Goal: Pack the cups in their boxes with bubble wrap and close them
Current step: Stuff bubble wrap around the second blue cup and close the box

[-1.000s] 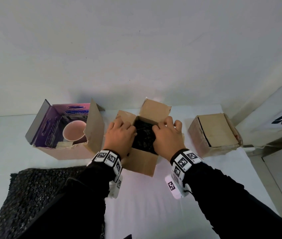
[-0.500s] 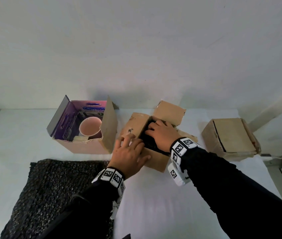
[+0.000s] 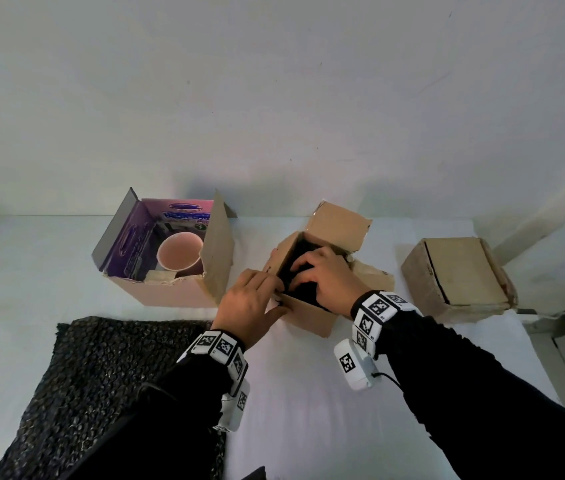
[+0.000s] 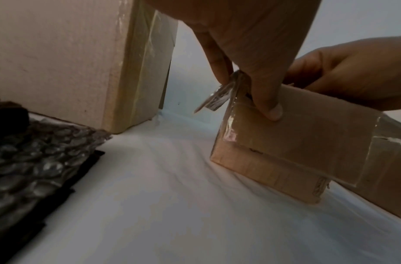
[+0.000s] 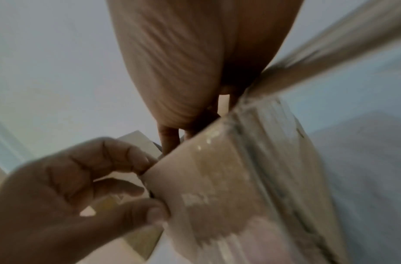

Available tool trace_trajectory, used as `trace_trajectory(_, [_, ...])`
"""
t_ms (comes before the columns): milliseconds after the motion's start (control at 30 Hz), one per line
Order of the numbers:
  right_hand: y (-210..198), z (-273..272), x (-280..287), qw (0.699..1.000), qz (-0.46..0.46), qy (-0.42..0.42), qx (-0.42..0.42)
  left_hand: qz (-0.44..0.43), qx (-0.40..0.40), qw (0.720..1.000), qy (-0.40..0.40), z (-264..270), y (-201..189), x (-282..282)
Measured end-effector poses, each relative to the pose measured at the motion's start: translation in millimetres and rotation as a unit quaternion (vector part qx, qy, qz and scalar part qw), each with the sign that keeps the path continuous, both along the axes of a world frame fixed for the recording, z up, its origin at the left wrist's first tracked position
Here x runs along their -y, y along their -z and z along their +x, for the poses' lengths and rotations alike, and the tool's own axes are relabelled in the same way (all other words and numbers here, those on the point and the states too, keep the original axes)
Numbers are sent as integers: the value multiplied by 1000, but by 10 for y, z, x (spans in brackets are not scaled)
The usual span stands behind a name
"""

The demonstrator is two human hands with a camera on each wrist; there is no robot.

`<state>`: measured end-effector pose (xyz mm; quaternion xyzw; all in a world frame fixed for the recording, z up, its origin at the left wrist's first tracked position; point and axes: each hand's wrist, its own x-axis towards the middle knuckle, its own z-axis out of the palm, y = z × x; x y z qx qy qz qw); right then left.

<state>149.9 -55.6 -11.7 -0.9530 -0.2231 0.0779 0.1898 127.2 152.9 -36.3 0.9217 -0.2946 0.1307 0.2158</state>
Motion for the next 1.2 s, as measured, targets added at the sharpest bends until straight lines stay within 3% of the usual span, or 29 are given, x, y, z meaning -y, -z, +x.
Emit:
trace_trajectory(133, [-86,-115,-18,992,-105,-30,56,6,17,1000,-10,-5,7,22])
trace_trajectory(200, [-163,-199,-60,987,-151,-39,40,33,39,999,-7,13,17,40])
trace_trajectory(300, [-232,-314,-65,997,-64,17,-40,71,85,994,1,45,56,48])
trace_trajectory(367, [-205,-334,-51,997,-7,60,-40,83,107,991,2,61,67,54])
trace_trajectory(533, [-39,-390,-23,992,-120,21,34,150,125,980,40,86,41,122])
trace_trajectory(700, [3,-465,57,994,-70,37,76,171,133,976,33,51,12,188])
trace_trajectory(867, [-21,-566,244,972,-173,39,158,186,135,968,98,73,21,190])
trace_trajectory(1100, [105,-662,199,965,-212,56,141,178,111,972,106,63,-17,243])
trace_trajectory(1200, [-3,-665,217,973,-160,99,136,156,107,976,110,-22,7,263])
